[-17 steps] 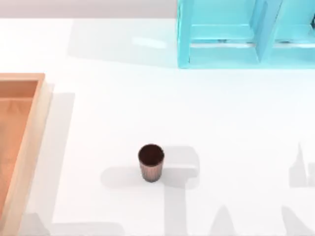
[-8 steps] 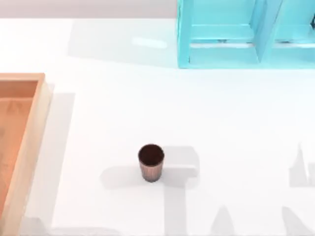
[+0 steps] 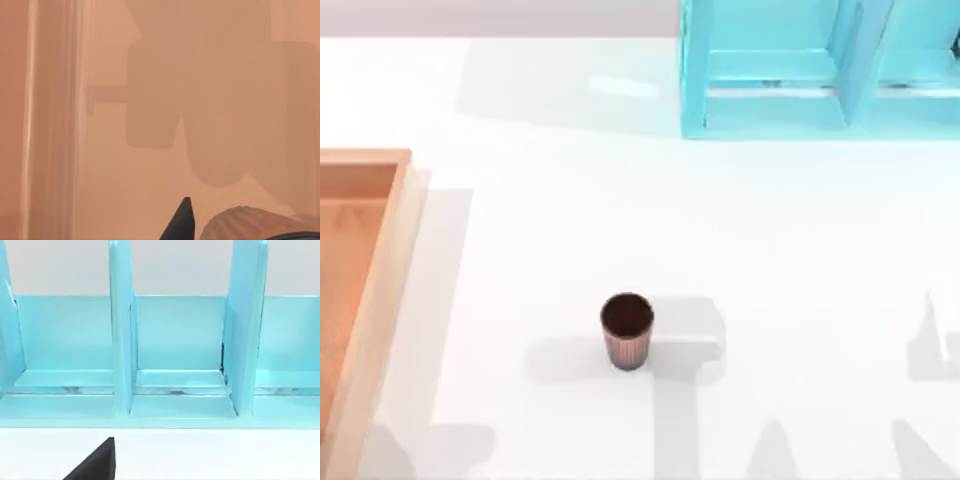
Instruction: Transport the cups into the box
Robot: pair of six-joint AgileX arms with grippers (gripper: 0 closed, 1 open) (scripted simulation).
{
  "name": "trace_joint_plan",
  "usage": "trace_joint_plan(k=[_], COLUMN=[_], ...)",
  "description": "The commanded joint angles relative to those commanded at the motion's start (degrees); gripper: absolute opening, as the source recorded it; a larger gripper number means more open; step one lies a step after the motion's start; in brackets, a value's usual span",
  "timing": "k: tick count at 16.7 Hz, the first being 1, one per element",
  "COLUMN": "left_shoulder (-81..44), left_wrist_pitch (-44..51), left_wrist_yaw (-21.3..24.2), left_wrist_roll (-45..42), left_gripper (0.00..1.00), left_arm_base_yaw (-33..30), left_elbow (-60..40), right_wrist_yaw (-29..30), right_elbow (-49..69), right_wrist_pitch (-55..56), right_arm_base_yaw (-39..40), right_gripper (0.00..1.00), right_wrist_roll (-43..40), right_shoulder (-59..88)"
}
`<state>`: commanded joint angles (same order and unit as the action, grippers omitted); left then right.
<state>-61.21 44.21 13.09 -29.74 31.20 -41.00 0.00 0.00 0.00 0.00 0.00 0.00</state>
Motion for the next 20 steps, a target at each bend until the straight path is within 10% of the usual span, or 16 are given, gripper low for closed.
trace_joint_plan(k=[5,18,20], left_shoulder=[-0.19,-0.19,-0.19], left_wrist_pitch=[-0.77,-0.77,-0.77], left_wrist_yaw=[-0.03,-0.03,-0.03], left_wrist_roll=[0.10,0.10,0.10], left_gripper=[0.00,0.98,1.00], left_arm_base_yaw=[-0.13,-0.13,-0.13], left_elbow=[0.64,0.64,0.64], right_wrist_yaw=[0.00,0.00,0.00], right_elbow=[0.00,0.00,0.00], right_wrist_pitch=[0.00,0.00,0.00], right_arm_base_yaw=[0.00,0.00,0.00], right_gripper=[1.00,1.00,1.00], right_wrist_roll=[0.00,0.00,0.00], right_shoulder=[0.00,0.00,0.00])
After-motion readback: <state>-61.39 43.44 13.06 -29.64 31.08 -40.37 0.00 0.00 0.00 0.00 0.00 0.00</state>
